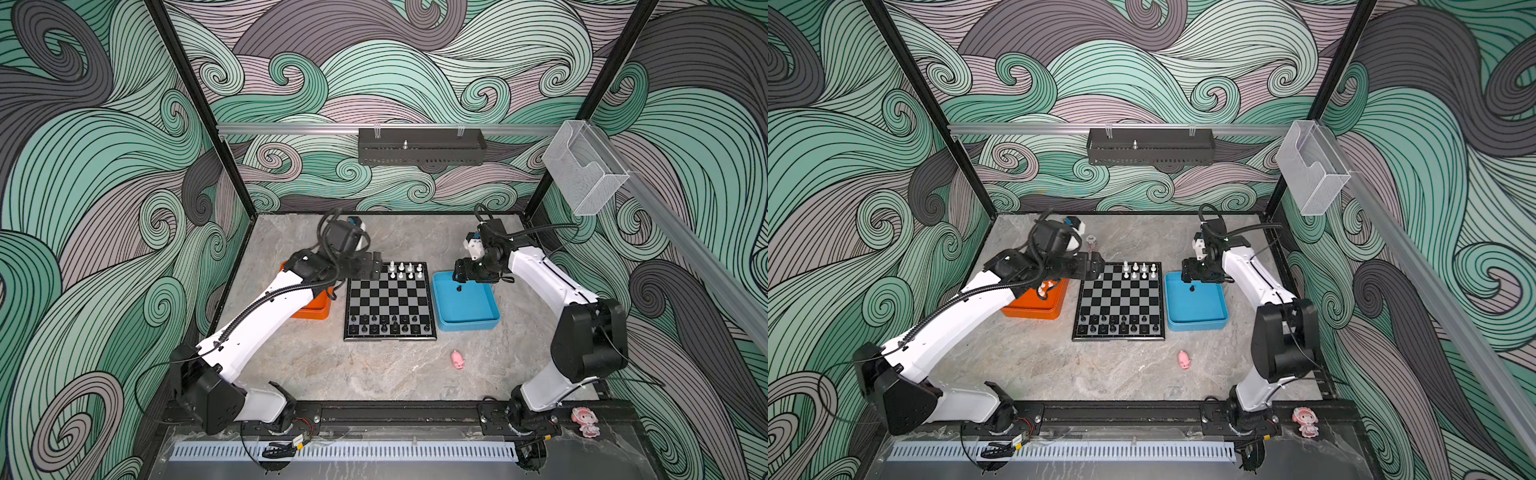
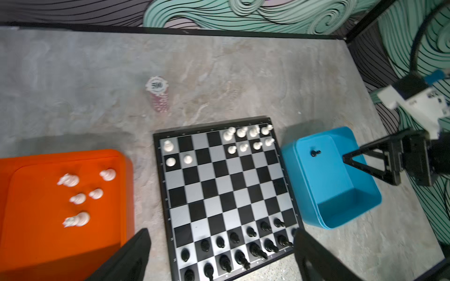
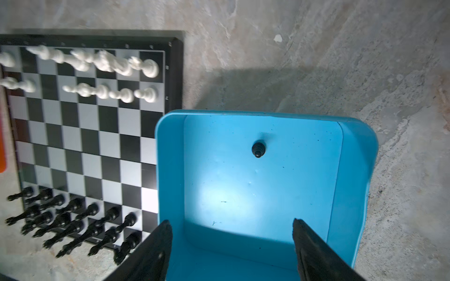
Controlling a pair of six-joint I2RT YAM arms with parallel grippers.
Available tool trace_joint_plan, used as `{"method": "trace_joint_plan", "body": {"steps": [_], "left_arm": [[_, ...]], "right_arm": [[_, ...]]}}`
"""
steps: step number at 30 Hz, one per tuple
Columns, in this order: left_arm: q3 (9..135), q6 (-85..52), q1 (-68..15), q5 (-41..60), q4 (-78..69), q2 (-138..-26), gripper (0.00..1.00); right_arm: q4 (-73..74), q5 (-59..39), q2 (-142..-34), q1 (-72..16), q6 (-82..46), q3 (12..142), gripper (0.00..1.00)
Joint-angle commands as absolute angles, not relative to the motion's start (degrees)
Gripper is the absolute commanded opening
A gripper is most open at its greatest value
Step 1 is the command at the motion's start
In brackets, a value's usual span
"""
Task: Set up the chess pieces on the board
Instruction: 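Lift the left gripper and swing it back toward the orange tray, then lower the right gripper into the blue tray and grasp the black pawn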
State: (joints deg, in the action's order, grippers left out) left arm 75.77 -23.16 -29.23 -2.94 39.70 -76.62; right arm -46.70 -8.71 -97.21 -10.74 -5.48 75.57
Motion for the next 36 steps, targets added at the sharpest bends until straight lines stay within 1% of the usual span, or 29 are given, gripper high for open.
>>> {"method": "trace_joint_plan", "body": {"steps": [1,5,9,15,17,20,22,26,30,36], "left_arm": [[74.2,-23.5,-24.8,0.4,42.7,-74.6,0.94],[71.3,-24.6,-18.7,4.8,42.3,-73.9,0.94],[70.1,-25.4,-16.5,6.4,41.8,-74.4,0.94],[70.6,-25.8,-15.7,7.1,41.3,-76.7,0.95],[71.0,-25.8,-15.6,7.4,41.1,-77.3,0.94],[71.6,-25.5,-15.6,7.8,41.1,-78.1,0.94],[71.8,-25.3,-15.5,8.3,41.0,-78.5,0.95],[71.8,-25.2,-15.6,9.0,40.7,-79.3,0.94],[72.1,-25.3,-15.5,9.8,40.5,-79.7,0.95],[72.2,-25.4,-15.5,10.4,40.2,-80.5,0.95]], "right_arm": [[-47.8,-4.5,-99.6,-10.8,-6.8,77.1,0.77],[-46.8,-2.6,-102.8,-10.7,-6.3,77.7,0.75],[-44.8,-1.8,-104.7,-10.8,-6.2,77.4,0.71],[-43.5,-1.1,-107.4,-10.8,-5.7,77.5,0.62],[-43.0,-1.2,-107.9,-10.8,-5.8,77.4,0.56],[-41.8,-1.7,-108.4,-10.8,-5.9,77.2,0.49],[-41.1,-1.9,-108.7,-10.9,-5.7,77.1,0.48],[-40.9,-2.4,-109.7,-10.9,-5.5,77.3,0.42],[-39.9,-2.8,-110.0,-10.9,-5.5,76.7,0.40],[-38.3,-3.3,-110.2,-11.0,-5.2,76.1,0.32]]}}
